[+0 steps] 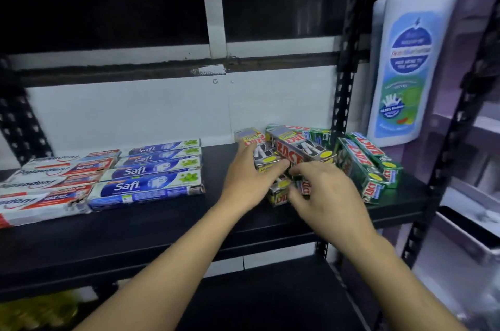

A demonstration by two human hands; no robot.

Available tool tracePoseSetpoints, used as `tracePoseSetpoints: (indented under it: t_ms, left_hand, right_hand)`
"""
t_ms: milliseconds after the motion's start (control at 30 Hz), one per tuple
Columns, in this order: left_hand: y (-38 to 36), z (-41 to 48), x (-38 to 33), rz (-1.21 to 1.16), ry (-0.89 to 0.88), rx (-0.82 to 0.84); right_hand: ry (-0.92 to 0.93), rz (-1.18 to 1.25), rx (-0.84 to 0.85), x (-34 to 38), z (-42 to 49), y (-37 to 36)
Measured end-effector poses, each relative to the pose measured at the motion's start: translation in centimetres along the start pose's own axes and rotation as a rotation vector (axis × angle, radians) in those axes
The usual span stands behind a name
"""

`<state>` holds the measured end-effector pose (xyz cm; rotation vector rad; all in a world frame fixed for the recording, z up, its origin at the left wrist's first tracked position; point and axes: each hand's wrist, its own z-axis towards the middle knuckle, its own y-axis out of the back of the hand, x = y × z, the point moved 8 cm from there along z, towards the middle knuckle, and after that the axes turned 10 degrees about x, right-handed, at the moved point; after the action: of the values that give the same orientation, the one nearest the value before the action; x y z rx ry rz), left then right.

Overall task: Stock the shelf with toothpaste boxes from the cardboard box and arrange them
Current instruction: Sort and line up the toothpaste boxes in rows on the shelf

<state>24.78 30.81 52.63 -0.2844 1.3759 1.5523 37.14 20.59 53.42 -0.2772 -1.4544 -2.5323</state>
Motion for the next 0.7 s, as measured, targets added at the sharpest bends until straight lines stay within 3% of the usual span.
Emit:
tracePoseSetpoints:
  t_ms: [233, 367, 500, 700]
  left_hand:
    - [0.6, -1.0, 0.6, 0.154, 0.023, -0.054]
    - [2.0, -2.9, 0.5, 0.173, -0.023, -0.075]
    - [2.7, -4.3, 2.6, 0.225, 0.056, -0.046]
    - [3.4, -5.7, 3.7, 0.085, 0.054, -0.101]
  right_hand:
    - [0.004, -0.006, -0.029, -0.7, -1.7, -3.0]
    - [-0.009, 0.026, -0.224, -1.2, -2.1, -1.5]
    - [-0.09, 0.039, -0.379, -2.4, -1.5, 1.2]
    - [-0.24, 0.163, 0.028, -5.4, 2.5, -1.0]
